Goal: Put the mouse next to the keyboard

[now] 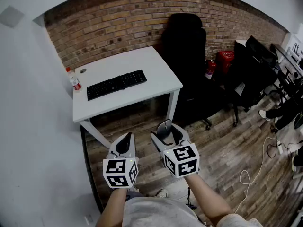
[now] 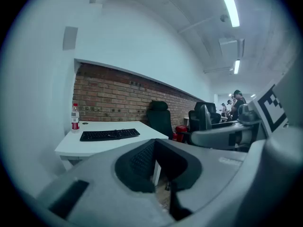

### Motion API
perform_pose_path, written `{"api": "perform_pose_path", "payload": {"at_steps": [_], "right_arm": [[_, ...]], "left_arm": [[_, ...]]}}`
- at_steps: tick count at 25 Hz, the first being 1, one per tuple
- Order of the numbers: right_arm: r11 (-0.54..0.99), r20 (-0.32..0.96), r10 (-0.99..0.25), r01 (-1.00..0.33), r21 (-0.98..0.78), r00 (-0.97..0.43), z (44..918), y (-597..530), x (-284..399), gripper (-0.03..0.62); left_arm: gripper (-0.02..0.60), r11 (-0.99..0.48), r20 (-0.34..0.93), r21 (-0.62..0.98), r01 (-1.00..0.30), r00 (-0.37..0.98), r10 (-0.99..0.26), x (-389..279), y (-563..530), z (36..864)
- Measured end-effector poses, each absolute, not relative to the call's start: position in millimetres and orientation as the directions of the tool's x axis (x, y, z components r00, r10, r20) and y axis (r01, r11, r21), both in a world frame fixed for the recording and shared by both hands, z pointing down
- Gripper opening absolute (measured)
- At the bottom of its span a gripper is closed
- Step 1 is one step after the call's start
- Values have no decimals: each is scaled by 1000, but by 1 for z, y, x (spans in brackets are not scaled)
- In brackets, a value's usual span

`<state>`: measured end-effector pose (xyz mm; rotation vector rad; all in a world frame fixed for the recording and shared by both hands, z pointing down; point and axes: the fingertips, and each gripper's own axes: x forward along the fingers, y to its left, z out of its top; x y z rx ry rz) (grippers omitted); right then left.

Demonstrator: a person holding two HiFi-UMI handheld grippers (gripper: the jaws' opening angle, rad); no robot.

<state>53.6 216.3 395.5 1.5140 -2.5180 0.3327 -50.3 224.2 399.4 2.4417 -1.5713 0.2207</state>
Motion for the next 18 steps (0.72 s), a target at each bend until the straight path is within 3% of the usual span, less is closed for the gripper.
{"api": "perform_pose_path", "payload": {"at_steps": [18], "right_arm": [[478,271,-829,-871,-113,-490,403,201,69,308]], "left_arm": [[-6,-392,251,125,-911,412,-876,-30,201,404]]}}
